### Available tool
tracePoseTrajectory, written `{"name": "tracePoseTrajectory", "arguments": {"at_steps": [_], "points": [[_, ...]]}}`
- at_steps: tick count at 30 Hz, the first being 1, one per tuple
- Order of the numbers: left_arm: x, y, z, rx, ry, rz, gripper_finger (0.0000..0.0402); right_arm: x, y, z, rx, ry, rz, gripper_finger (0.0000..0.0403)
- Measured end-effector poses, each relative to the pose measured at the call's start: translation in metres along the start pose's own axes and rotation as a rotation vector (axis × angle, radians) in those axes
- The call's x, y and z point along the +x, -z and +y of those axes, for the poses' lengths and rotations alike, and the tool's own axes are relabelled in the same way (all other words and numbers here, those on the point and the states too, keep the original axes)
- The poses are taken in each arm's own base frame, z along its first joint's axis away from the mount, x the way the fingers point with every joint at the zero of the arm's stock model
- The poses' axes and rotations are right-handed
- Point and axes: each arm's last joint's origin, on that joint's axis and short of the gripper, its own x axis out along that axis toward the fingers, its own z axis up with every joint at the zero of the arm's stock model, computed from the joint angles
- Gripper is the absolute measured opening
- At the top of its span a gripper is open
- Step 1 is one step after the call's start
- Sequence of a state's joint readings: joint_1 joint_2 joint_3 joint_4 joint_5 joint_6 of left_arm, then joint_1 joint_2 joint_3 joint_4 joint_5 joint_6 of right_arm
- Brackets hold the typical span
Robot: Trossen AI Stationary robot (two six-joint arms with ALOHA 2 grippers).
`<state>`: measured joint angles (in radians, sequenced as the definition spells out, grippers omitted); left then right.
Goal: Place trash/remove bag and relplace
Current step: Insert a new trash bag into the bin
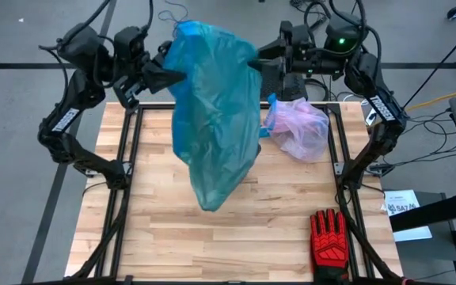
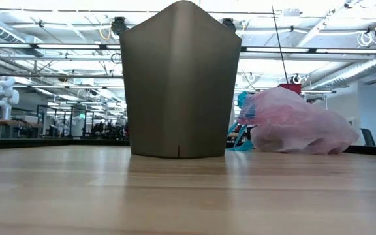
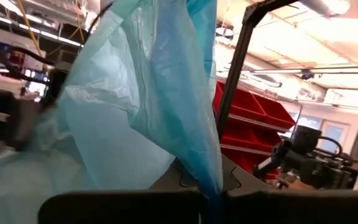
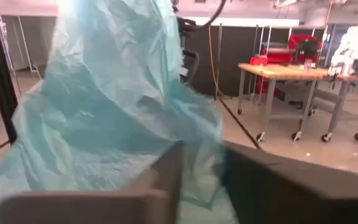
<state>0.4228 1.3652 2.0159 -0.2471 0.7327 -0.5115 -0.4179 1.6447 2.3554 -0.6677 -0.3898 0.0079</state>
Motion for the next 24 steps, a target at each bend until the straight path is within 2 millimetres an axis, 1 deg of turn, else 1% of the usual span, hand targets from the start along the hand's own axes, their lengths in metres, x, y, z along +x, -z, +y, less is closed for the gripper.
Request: {"name": "tracePoseTrajectory", "arguments": {"at_steps": [2,3,4,7,11,16,20,24], "points": [[-0.001,-0.005,0.003,0.014,-0.001,0.0,0.0,-0.001,-0.002,0.0,-0.013,0.002,-0.011,0.0041],[-0.001,-0.006,0.005,0.017,0.0,0.003,0.0,-0.002,-0.002,0.001,-0.028,0.007,-0.01,0.0022],[-0.002,-0.008,0.005,0.024,-0.003,0.004,0.0,-0.002,-0.002,0.002,-0.047,0.019,-0.012,0.0014],[-0.006,-0.009,0.007,0.059,-0.026,0.021,0.0,0.0,-0.003,0.006,-0.107,0.045,-0.012,0.0014],[-0.007,-0.007,0.01,0.099,-0.047,0.042,0.0,-0.002,-0.004,0.006,-0.156,0.095,-0.016,0.0003],[-0.008,0.002,0.015,0.104,-0.109,0.113,0.0,-0.001,0.0,0.004,-0.201,0.14,0.026,0.0001],[-0.007,0.013,0.018,0.096,-0.173,0.185,0.0,0.002,0.008,0.005,-0.18,0.137,0.097,0.0001],[-0.006,0.018,0.013,0.118,-0.196,0.212,0.0,0.01,0.015,0.015,-0.156,0.116,0.15,0.0001]]}}
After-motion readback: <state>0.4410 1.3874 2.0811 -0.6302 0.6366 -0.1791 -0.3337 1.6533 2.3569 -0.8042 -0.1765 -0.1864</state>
